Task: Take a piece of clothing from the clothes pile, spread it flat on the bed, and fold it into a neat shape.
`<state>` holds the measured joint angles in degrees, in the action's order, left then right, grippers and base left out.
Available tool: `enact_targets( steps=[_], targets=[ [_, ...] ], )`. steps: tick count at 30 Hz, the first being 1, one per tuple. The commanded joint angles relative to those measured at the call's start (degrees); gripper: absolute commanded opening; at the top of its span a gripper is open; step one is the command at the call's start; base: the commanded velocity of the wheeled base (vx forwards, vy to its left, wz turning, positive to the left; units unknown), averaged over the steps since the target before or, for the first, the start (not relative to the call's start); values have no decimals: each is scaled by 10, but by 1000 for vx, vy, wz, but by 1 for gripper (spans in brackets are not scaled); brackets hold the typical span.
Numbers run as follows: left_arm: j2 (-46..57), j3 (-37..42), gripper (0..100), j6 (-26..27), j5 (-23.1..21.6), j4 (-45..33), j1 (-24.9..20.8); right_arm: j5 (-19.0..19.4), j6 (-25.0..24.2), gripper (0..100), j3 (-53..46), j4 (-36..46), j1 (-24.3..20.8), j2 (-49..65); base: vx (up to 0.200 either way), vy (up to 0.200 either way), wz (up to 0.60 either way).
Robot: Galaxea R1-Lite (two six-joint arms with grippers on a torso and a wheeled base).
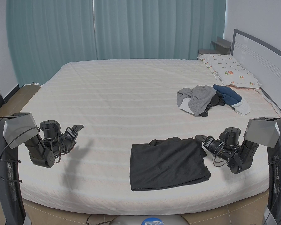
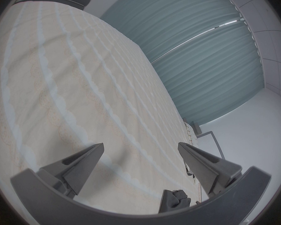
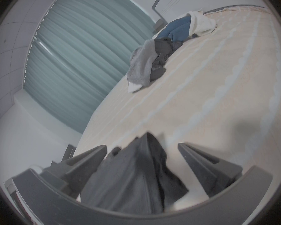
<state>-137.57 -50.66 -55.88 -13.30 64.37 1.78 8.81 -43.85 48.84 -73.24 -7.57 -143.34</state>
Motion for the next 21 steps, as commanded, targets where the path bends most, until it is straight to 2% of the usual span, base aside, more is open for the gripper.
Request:
enact_targets(
  steps=[1, 2, 4, 5, 6, 13, 19, 21],
  targets=[
    [-1, 0, 100, 0, 2, 1, 0, 91, 58, 100, -130, 3, 0, 95, 0, 0, 0],
    [-1, 0, 100, 0, 2, 1, 0, 114, 82, 100, -155, 3, 3, 104, 0, 0, 0],
    [-1, 0, 100, 0, 2, 1, 0, 128, 95, 100, -170, 4, 6, 110, 0, 0, 0],
    [-1, 0, 100, 0, 2, 1, 0, 153, 112, 100, -196, 7, 9, 121, 0, 0, 0],
    [-1, 0, 100, 0, 2, 1, 0, 161, 119, 100, -206, 7, 8, 125, 0, 0, 0],
    [-1, 0, 100, 0, 2, 0, 0, 163, 163, 100, -235, 7, 4, 131, 0, 0, 0],
    [-1, 0, 100, 0, 2, 0, 0, 168, 179, 100, -241, -1, 1, 125, -200, 0, 0],
    [-1, 0, 100, 0, 2, 0, 0, 169, 179, 100, -242, -1, 0, 125, 0, 0, 0]
  ],
)
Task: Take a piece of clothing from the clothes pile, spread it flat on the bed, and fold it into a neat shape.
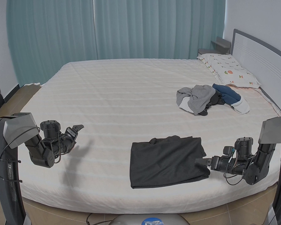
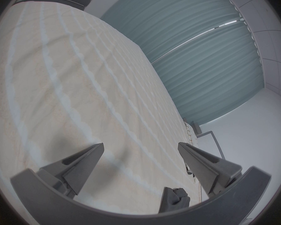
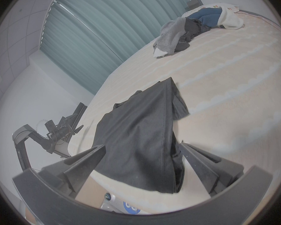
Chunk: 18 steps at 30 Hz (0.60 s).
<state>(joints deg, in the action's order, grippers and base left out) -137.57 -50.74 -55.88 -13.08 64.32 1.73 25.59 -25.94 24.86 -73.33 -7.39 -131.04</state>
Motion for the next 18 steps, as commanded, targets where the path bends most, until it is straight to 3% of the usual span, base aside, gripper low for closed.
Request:
enact_targets(
  steps=[1, 13, 14, 18],
  targets=[
    [-1, 0, 100, 0, 0, 0, 0, 1, 0, 100, -2, -1, -3, 2, 0, 0, 0],
    [-1, 0, 100, 0, 0, 0, 0, 0, 0, 100, 11, -11, -3, -25, 0, 0, 0],
    [-1, 0, 100, 0, 0, 0, 0, 0, 0, 0, 9, -11, -3, -24, 0, 0, 0],
    [-1, 0, 100, 0, 0, 0, 0, 0, 4, 0, 3, -5, 2, -12, 0, 0, 0]
  ],
)
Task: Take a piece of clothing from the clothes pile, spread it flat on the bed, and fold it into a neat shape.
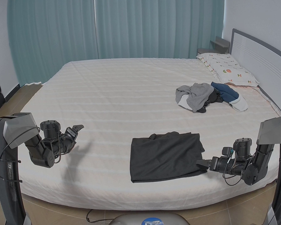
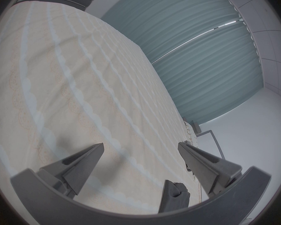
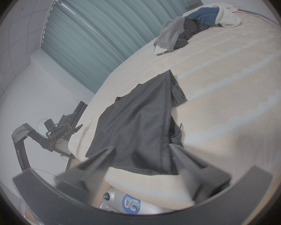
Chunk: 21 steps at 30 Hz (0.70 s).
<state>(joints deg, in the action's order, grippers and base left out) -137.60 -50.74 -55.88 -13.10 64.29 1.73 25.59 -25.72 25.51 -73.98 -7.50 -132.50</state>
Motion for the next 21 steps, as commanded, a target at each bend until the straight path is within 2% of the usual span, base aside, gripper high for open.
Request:
enact_targets(
  steps=[1, 7, 14, 21],
  targets=[
    [0, 0, 100, 0, 0, 0, 0, 0, 9, 0, -5, 4, 5, 5, 0, 0, 0],
    [0, 0, 100, 0, 0, 0, 0, 0, 83, 0, -22, 27, 18, 6, 0, 0, 0],
    [0, 0, 100, 0, 0, 0, 0, 0, 110, 0, -30, 27, 27, 6, 0, 0, 0],
    [0, 0, 100, 0, 0, 0, 0, 0, 113, 0, -29, 27, 32, 2, 0, 0, 0]
  ],
)
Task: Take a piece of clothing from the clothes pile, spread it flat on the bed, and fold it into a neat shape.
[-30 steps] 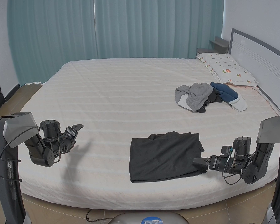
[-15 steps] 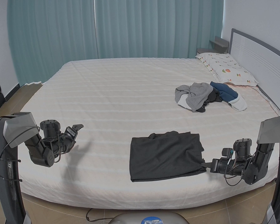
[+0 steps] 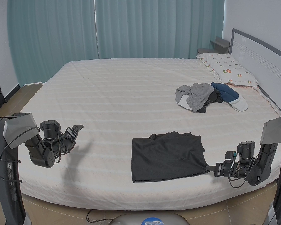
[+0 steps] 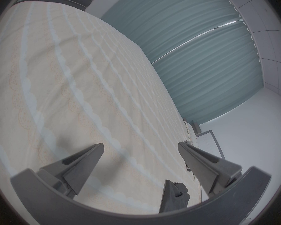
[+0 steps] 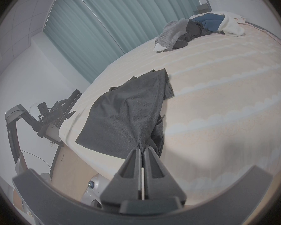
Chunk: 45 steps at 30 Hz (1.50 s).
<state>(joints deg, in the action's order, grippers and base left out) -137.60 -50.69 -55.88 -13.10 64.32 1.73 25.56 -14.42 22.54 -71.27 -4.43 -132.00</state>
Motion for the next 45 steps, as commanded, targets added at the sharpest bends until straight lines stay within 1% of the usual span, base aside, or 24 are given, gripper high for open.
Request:
enact_targets(
  steps=[1, 4, 5, 9, 13, 15, 16, 18, 19, 20, 21, 22, 30, 37, 40, 41, 42, 45],
  targets=[
    [0, 0, 100, 0, 0, 0, 0, 0, 0, 0, 0, 0, 1, -3, 0, 0, 0],
    [0, 0, 100, 0, 0, 0, 0, 0, 0, 0, 0, 1, 1, -2, 0, 0, 0],
    [0, 0, 100, 0, 0, 0, 0, 0, 0, 100, 0, 1, 1, -1, 0, 0, 0],
    [1, 0, 100, 0, -1, -1, 0, 1, -2, 100, 2, -4, 4, 6, 0, 0, 0],
    [4, 0, 100, -1, -1, -2, 0, 2, -20, 100, 18, -8, 13, 10, 0, 0, 0],
    [6, 2, 100, -2, -3, -2, -2, -3, -44, 100, 36, -8, 16, 8, 0, 0, 0],
    [6, 2, 100, -2, -3, -2, -2, -3, -44, 100, 36, -8, 16, 8, 0, 0, 0],
    [7, 4, 100, -2, -2, -2, -23, -7, -86, 100, 60, -8, 16, 2, 0, 0, 0],
    [7, 5, 100, -2, -2, -2, -28, -7, -97, 100, 65, -8, 17, 1, 0, 0, 0],
    [7, 7, 100, -2, -2, -2, -35, -7, -115, 100, 72, -8, 17, -1, 0, -200, 0],
    [7, 7, 100, -2, -2, -2, -36, -7, -116, 100, 73, -8, 17, -1, 0, -200, 0],
    [9, 9, 100, -2, -2, -2, -45, -8, -135, 100, 81, -7, 16, -5, 0, -200, 0],
    [15, 11, 100, -3, -1, -12, -64, -7, -148, 100, 97, -8, 15, -26, 0, -200, 0],
    [15, 8, 100, -3, -1, -12, -77, -9, -178, 100, 119, -9, 14, -30, 0, -200, 0],
    [9, 2, 100, -3, -1, -12, -81, -24, -218, 100, 138, -9, 4, -29, 0, 0, 0],
    [9, 2, 100, -3, -1, -12, -81, -24, -218, 100, 138, -9, 4, -29, 0, 0, 0],
    [9, 2, 100, -3, -1, -12, -81, -39, -251, 100, 163, -8, -14, -29, 0, 0, 0],
    [8, 2, 100, -2, 0, -12, -97, -75, -285, 100, 189, -4, -37, -35, 0, 0, 0]
  ],
)
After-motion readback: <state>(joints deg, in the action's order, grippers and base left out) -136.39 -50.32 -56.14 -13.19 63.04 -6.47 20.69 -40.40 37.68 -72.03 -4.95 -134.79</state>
